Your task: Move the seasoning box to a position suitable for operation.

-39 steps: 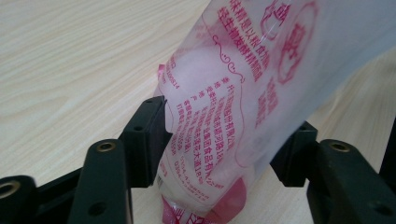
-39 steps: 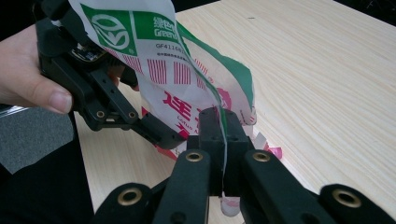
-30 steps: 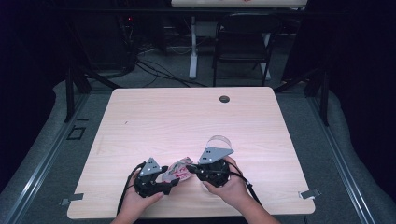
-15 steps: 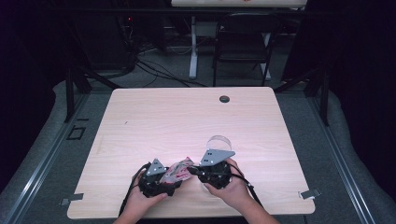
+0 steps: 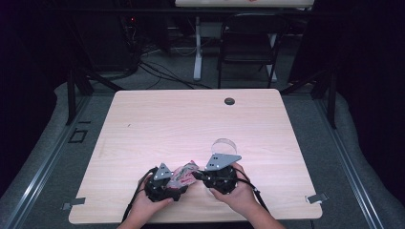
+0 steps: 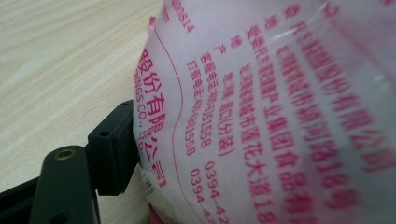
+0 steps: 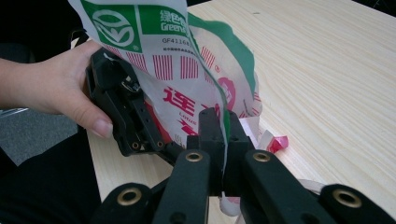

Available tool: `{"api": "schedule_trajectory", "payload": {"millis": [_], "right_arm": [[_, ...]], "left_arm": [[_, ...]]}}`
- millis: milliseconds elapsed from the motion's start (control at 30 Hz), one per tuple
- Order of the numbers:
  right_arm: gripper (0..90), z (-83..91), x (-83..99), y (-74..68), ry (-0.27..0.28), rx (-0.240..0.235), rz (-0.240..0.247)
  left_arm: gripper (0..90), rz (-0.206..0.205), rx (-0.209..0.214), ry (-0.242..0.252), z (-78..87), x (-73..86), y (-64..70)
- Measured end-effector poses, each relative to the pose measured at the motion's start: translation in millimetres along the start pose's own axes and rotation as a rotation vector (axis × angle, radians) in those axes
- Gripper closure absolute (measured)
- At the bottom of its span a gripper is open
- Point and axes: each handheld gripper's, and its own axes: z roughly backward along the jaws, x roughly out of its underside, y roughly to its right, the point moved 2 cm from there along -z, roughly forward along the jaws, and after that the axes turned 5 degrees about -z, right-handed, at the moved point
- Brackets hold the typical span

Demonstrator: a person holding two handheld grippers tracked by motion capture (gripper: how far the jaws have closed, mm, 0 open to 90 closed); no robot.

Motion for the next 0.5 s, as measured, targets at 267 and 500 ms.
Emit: {"api": "schedule_trajectory", "payload": {"millis": [267,500], "right_arm": [[90.0,0.2,1.1,0.1,-0.003,-0.004,-0.003],[90.0,0.4,1.6,-0.3,-0.001,-0.005,-0.002]], "left_arm": [[27.2,-0.005,-0.021,-0.007,-5.0,1.6,1.8],[30.7,-0.043,-0.038,-0.011,-5.4,2.4,1.9]]}}
